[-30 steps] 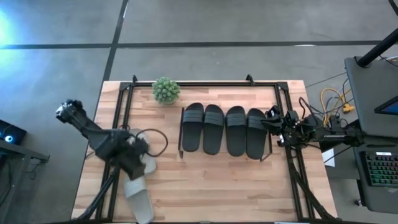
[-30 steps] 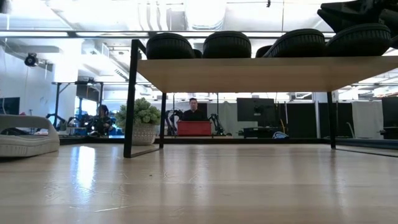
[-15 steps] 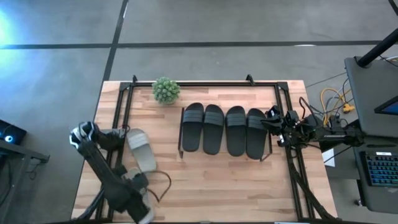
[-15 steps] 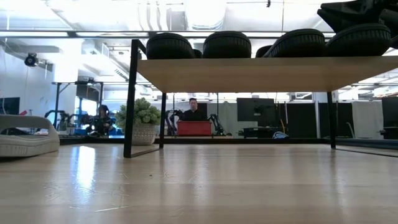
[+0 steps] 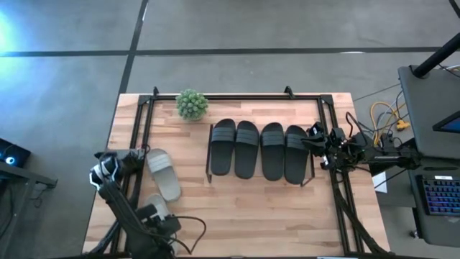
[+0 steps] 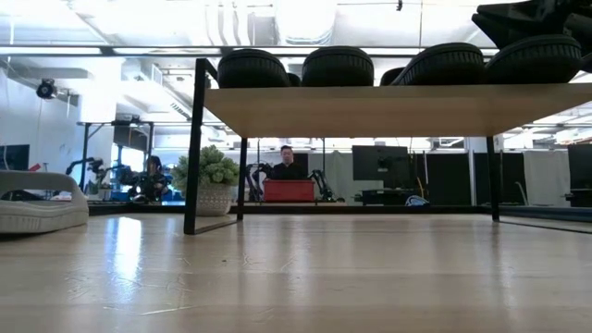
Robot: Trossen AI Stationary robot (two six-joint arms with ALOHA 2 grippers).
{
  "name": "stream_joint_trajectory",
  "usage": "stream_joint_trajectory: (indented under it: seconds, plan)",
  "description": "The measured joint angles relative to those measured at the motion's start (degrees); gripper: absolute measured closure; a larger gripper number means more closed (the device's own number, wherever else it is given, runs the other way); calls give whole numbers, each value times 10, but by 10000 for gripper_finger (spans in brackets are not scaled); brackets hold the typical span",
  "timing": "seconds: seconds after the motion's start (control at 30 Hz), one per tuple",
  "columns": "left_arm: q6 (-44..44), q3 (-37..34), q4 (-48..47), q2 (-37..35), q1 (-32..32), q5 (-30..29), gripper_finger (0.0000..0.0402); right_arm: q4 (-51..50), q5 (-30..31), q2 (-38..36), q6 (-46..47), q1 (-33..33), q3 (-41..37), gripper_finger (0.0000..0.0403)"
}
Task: Pick and place slides into the shelf
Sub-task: Move the gray slipper to the bottom center of the table
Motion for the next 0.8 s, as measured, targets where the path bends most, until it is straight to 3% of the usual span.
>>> stream_joint_trajectory:
  seconds: [0.13,0.27,0.57,0.8]
  plan:
    - [0,-5,0,29,-4,27,231,0,0,0,0,0,0,364]
    - [6,-5,0,66,-15,42,225,0,0,0,0,0,0,364]
    - [-1,-5,0,106,-27,45,261,0,0,0,0,0,0,364]
    - [-45,-5,-1,77,-27,31,285,0,0,0,0,0,0,364]
